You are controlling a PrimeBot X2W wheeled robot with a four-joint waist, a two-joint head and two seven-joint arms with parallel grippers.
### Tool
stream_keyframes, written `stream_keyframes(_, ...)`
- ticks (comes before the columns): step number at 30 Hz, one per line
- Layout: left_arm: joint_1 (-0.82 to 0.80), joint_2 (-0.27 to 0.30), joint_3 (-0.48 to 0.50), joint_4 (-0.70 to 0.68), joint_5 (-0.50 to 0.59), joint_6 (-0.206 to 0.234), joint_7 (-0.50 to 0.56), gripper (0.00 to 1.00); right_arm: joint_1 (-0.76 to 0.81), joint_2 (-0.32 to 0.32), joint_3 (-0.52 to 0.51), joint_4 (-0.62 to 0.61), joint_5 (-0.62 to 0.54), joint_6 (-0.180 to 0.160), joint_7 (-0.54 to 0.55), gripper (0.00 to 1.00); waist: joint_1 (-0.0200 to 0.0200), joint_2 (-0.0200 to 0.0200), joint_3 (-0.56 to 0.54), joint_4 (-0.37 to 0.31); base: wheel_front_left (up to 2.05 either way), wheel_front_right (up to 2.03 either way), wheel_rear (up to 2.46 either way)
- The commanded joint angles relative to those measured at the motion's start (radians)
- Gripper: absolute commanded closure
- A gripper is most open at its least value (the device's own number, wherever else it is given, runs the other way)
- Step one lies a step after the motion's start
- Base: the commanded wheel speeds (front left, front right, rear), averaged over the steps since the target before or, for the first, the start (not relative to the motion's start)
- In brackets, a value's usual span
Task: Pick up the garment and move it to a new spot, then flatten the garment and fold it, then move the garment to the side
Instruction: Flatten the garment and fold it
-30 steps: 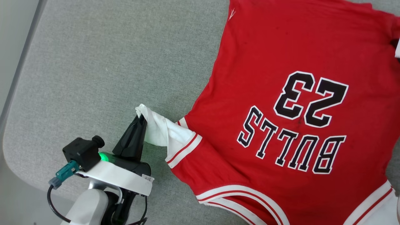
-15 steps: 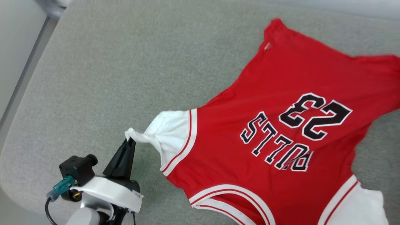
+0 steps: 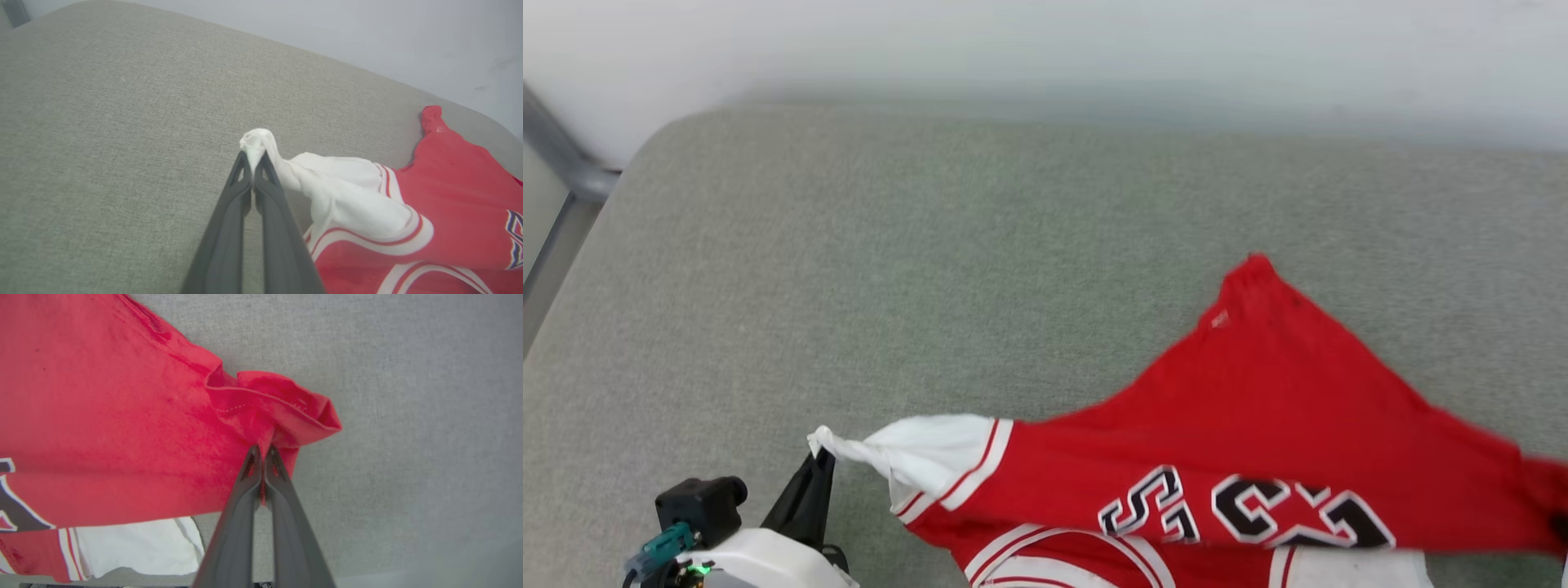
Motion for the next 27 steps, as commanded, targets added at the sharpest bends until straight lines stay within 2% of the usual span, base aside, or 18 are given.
stream_keyframes(1, 0.021, 0.007, 0.001, 0.002, -0.003, 0.009, 0.006, 1.00, 0.080, 0.039, -0.034, -0.028, 0.004, -0.001, -0.025, 1.00, 0.0002, -0.0001, -0.043, -0.035, 0.00, 0.00, 0.00)
stream_keyframes(6, 0.049, 0.014, -0.004, 0.003, -0.011, 0.017, 0.019, 1.00, 0.237, 0.133, -0.105, -0.053, 0.007, -0.001, -0.081, 1.00, 0.0002, -0.0001, -0.071, -0.060, 0.00, 0.00, 0.00)
stream_keyframes(11, 0.064, 0.018, -0.004, 0.003, -0.014, 0.022, 0.026, 1.00, 0.311, 0.160, -0.132, -0.012, 0.018, -0.001, -0.125, 1.00, 0.0002, -0.0001, -0.082, -0.075, 0.00, 0.00, 0.00)
stream_keyframes(12, 0.067, 0.018, -0.004, 0.003, -0.015, 0.022, 0.026, 1.00, 0.314, 0.161, -0.138, -0.002, 0.023, -0.001, -0.148, 0.66, 0.0002, -0.0001, -0.083, -0.079, 0.00, 0.00, 0.00)
stream_keyframes(13, 0.069, 0.018, -0.006, 0.002, -0.016, 0.023, 0.028, 1.00, 0.313, 0.161, -0.143, 0.013, 0.026, -0.001, -0.174, 0.00, 0.0002, -0.0001, -0.085, -0.082, 0.00, 0.00, 0.00)
stream_keyframes(18, 0.073, 0.018, -0.018, -0.003, -0.016, 0.025, 0.040, 1.00, 0.290, 0.164, -0.120, 0.084, 0.060, -0.001, -0.332, 0.00, 0.0002, -0.0001, -0.093, -0.090, 0.00, 0.00, 0.00)
stream_keyframes(23, 0.059, 0.023, -0.021, -0.012, -0.014, 0.024, 0.042, 1.00, 0.223, 0.164, -0.094, 0.080, 0.035, -0.001, -0.568, 0.00, 0.0002, -0.0001, -0.087, -0.088, 0.00, 0.00, 0.00)
stream_keyframes(27, 0.042, 0.025, -0.021, -0.024, -0.011, 0.021, 0.037, 1.00, 0.153, 0.128, -0.011, 0.084, 0.034, -0.001, -0.748, 0.00, 0.0002, -0.0001, -0.071, -0.084, 0.00, 0.00, 0.00)
